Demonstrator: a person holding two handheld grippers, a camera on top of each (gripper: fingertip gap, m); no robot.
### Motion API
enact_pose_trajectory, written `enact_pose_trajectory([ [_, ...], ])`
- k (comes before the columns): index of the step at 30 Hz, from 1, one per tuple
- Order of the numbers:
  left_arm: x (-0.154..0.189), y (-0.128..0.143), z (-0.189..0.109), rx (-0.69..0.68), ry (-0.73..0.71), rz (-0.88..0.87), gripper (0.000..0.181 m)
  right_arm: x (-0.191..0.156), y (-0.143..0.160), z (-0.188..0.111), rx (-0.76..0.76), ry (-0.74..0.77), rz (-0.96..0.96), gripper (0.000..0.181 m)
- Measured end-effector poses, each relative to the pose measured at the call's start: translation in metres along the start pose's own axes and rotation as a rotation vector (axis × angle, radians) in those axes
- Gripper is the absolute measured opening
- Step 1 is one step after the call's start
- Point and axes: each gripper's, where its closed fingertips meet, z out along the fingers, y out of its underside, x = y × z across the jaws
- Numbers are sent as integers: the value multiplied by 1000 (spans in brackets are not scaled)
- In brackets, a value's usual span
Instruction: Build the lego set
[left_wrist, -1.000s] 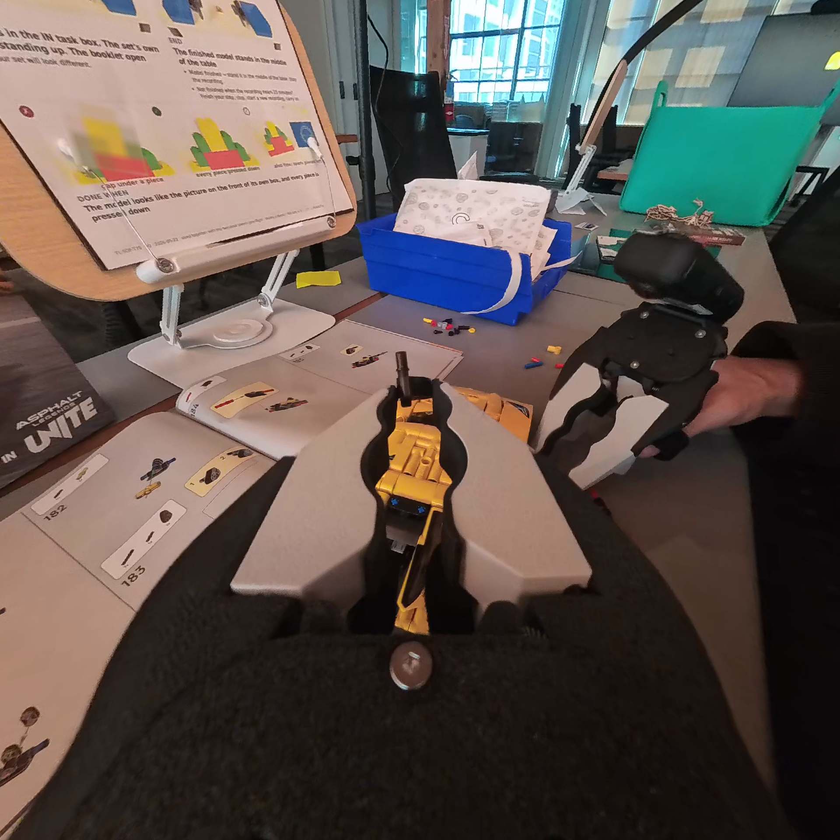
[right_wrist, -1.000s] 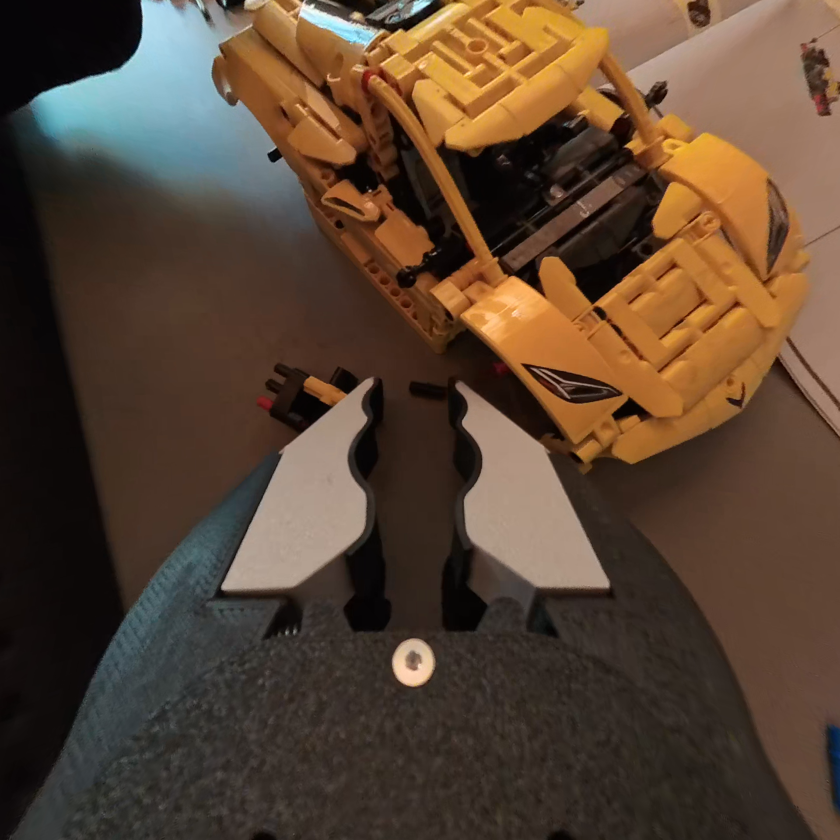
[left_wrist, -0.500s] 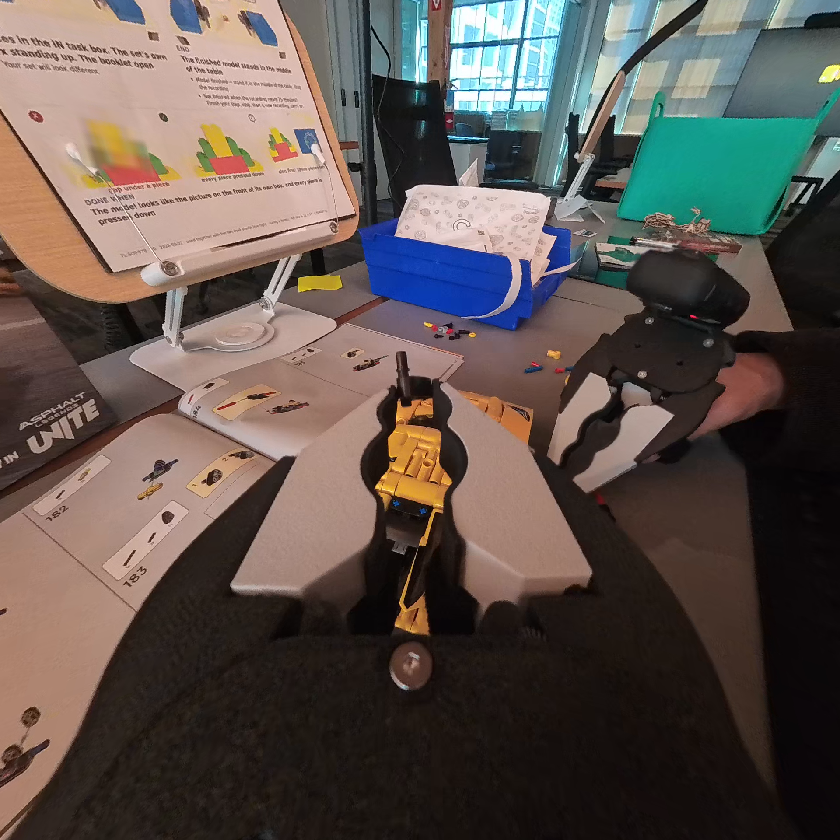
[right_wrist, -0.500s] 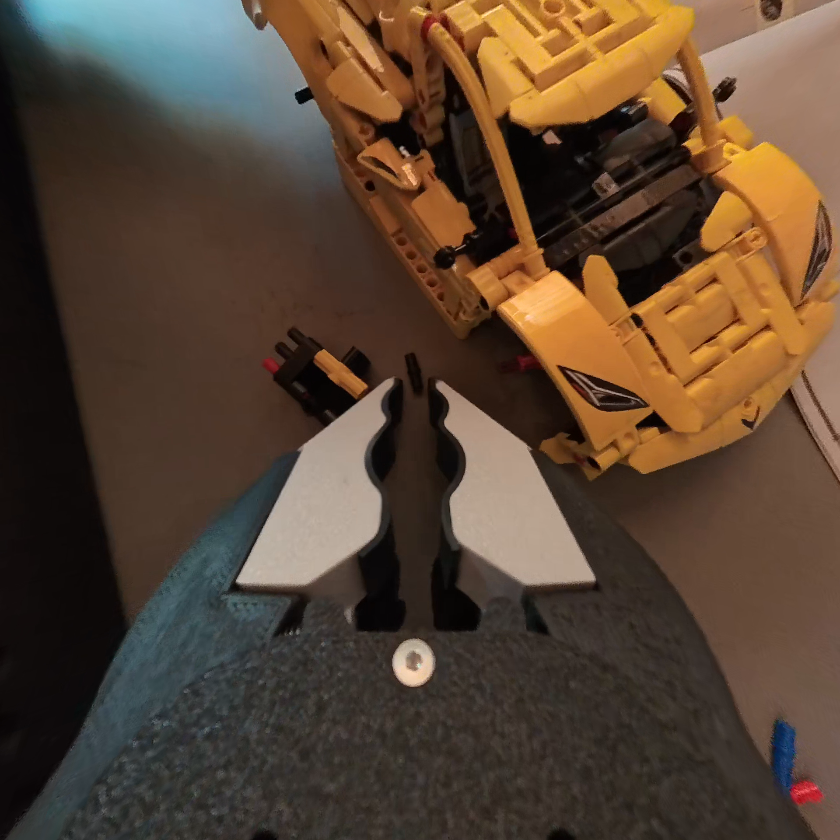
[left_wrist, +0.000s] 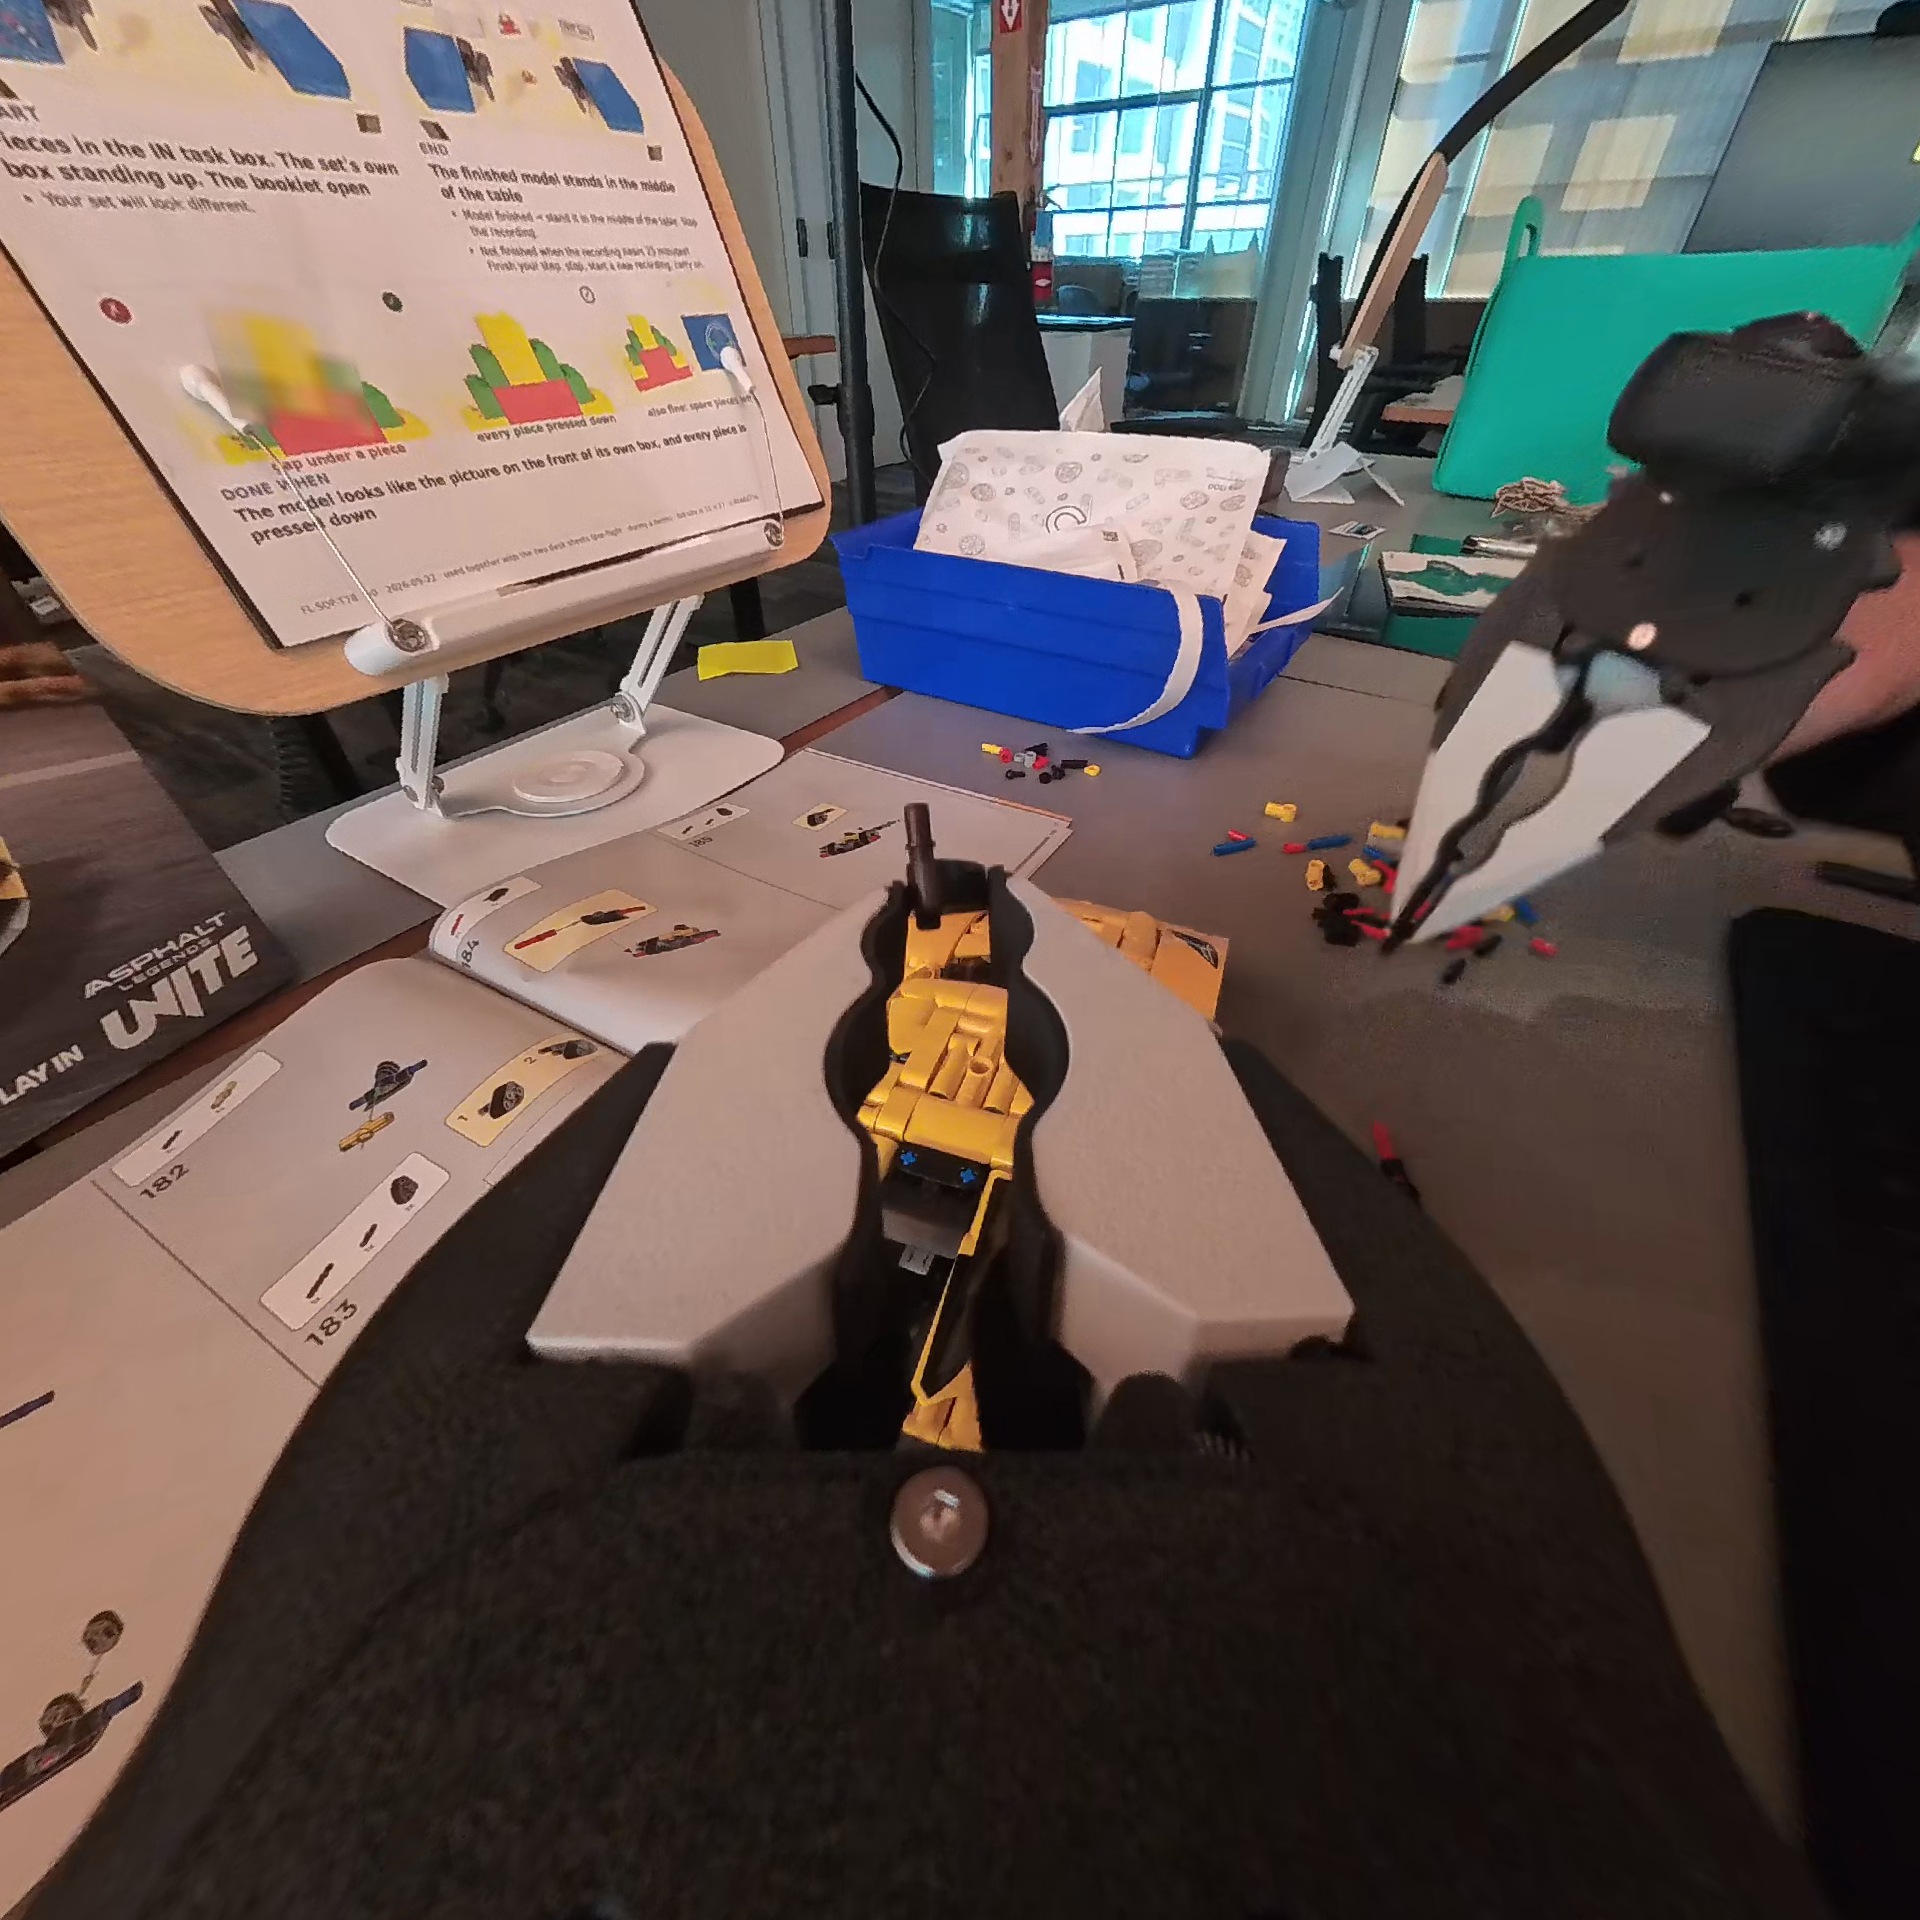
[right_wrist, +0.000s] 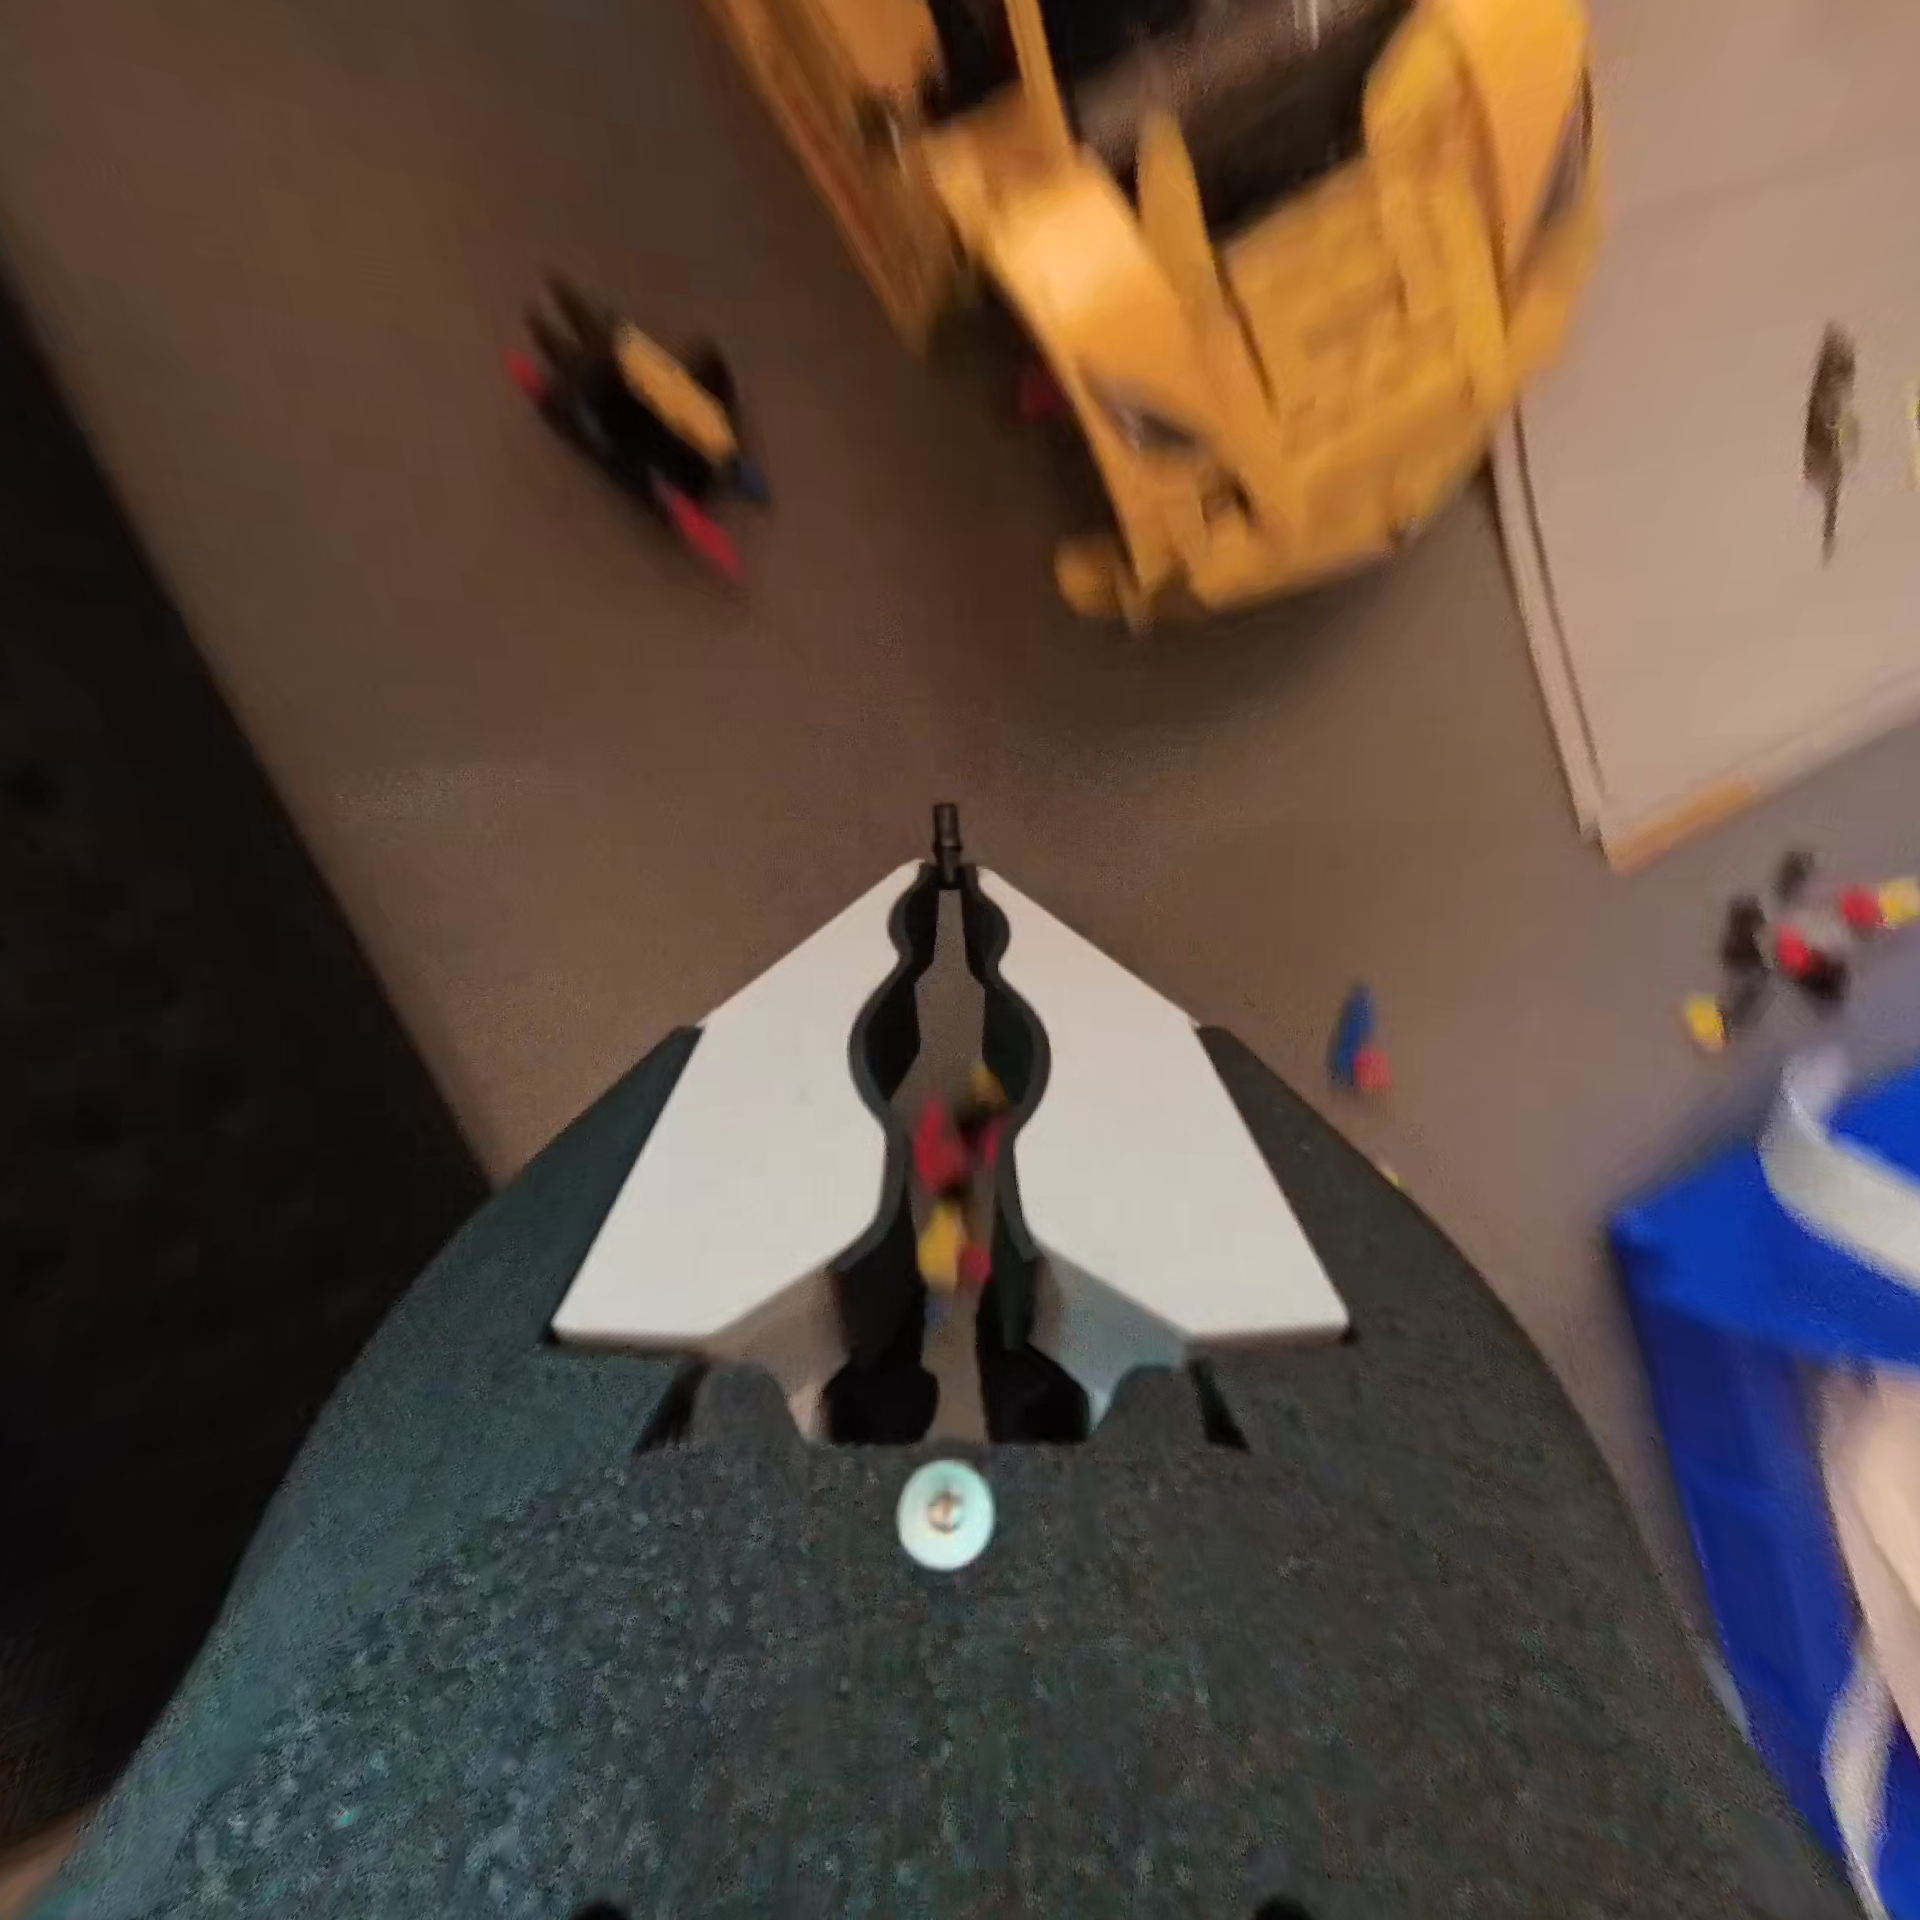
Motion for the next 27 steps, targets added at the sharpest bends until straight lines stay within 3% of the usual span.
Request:
enact_pose_trajectory([
  [7, 3, -1, 1, 0, -4, 21, 14, 43, 198, -87, -715, 20, 219, 3],
  [12, 3, 3, 4, -15, -8, 35, 15, 19, 277, -116, -1107, -138, 433, 3],
  [16, 3, 5, 4, -25, -13, 44, 15, 6, 303, -115, -1230, -177, 435, 3],
  [27, 7, 8, 7, -46, -7, 68, 15, 3, 309, -110, -1208, -168, 433, 3],
])
